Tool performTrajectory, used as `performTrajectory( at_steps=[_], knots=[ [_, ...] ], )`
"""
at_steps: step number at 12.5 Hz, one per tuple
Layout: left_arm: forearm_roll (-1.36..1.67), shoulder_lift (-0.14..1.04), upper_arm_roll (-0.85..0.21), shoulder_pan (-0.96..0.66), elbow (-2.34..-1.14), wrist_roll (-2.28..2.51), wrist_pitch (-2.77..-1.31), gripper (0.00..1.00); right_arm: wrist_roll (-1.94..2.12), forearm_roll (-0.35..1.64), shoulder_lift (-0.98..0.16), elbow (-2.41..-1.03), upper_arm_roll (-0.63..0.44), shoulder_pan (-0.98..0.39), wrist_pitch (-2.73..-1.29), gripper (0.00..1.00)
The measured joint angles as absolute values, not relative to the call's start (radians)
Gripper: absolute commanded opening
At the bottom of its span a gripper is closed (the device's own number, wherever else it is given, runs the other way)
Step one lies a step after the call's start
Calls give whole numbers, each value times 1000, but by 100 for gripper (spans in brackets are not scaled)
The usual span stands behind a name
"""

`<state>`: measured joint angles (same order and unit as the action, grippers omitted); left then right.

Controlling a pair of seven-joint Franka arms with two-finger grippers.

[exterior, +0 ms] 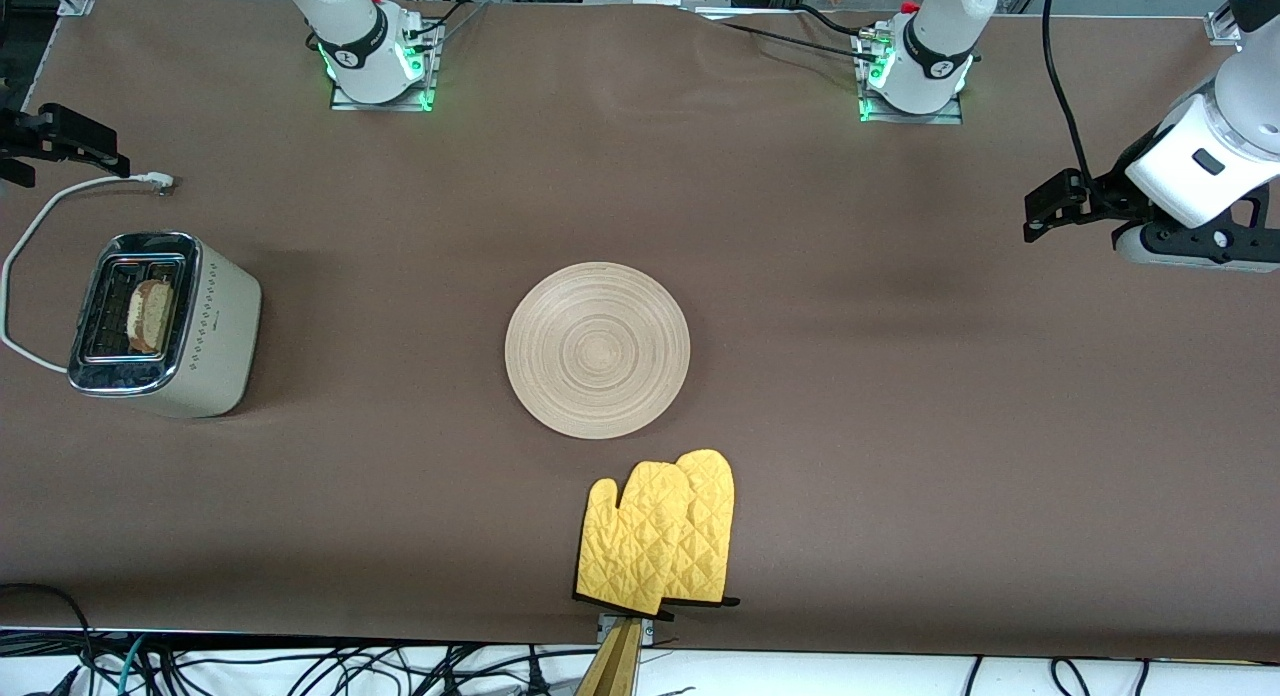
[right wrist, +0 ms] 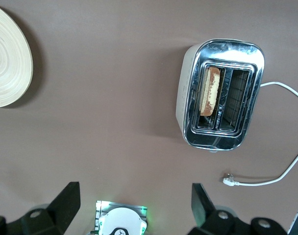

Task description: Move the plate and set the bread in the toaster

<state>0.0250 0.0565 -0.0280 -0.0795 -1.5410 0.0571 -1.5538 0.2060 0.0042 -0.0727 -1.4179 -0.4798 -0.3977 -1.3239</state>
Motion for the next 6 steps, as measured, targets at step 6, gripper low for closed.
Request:
performTrajectory(
  at_steps=[6],
  knots=[
    [25,57,-28,-79,-1541,57,-1554,100,137,72,-68,-1410,-400,-321,-1326,100]
  ],
)
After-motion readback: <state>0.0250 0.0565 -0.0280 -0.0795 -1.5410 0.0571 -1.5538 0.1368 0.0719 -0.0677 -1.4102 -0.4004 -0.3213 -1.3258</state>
